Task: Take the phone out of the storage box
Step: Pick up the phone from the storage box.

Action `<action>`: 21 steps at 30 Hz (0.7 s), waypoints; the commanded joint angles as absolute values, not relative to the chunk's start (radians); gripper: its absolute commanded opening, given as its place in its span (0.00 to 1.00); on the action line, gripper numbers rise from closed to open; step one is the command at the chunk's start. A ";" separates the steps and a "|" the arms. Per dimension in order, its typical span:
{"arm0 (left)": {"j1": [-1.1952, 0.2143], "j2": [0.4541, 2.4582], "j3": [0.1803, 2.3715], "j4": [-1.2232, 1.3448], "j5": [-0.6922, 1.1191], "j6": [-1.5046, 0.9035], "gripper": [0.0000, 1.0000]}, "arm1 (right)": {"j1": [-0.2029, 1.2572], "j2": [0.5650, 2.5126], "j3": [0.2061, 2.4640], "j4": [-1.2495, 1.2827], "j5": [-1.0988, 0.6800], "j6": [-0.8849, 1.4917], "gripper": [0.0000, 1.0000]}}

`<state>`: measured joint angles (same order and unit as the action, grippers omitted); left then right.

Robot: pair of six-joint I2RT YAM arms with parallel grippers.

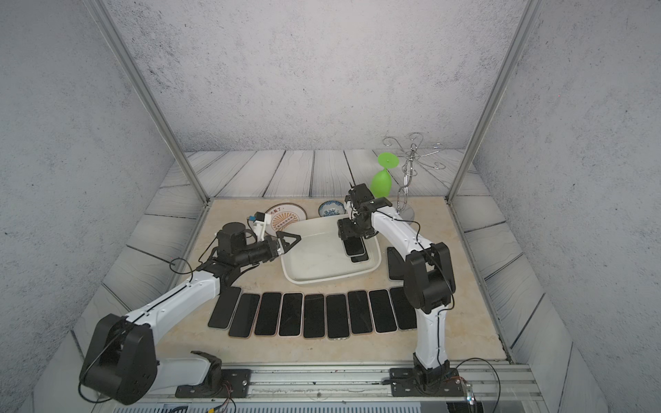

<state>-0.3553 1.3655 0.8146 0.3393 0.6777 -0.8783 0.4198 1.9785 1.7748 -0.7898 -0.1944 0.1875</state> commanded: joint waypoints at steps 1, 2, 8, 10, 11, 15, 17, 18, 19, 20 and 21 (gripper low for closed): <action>-0.394 1.464 0.891 0.635 0.720 -1.068 0.98 | 0.424 1.918 1.750 -0.758 -0.356 0.214 0.43; -0.409 1.503 0.929 0.631 0.724 -1.076 0.98 | 0.425 1.906 1.740 -0.747 -0.380 0.219 0.43; -0.468 1.633 1.006 0.618 0.697 -1.109 1.00 | 0.437 1.854 1.707 -0.724 -0.435 0.242 0.44; -0.468 1.668 1.005 0.616 0.692 -1.134 0.97 | 0.440 1.839 1.699 -0.720 -0.447 0.246 0.44; -0.468 1.684 1.003 0.626 0.692 -1.145 0.95 | 0.441 1.832 1.697 -0.720 -0.451 0.246 0.44; -0.472 1.725 1.000 0.633 0.675 -1.176 0.89 | 0.448 1.812 1.685 -0.713 -0.465 0.252 0.44; -0.475 1.736 1.005 0.631 0.664 -1.184 0.89 | 0.451 1.805 1.677 -0.710 -0.470 0.254 0.44; -0.478 1.743 1.015 0.640 0.666 -1.188 0.89 | 0.454 1.805 1.677 -0.710 -0.475 0.255 0.44; -0.483 1.750 1.028 0.635 0.671 -1.189 0.88 | 0.458 1.806 1.677 -0.712 -0.480 0.253 0.45; -0.487 1.756 1.040 0.624 0.671 -1.187 0.87 | 0.462 1.808 1.677 -0.713 -0.480 0.252 0.45; -0.491 1.759 1.049 0.615 0.669 -1.184 0.86 | 0.465 1.809 1.677 -0.716 -0.479 0.253 0.45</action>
<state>-0.4774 1.7504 1.0027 0.5869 0.6613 -1.1610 0.4515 1.8416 1.6779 -0.7403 -0.4416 0.2401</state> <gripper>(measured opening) 0.869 0.784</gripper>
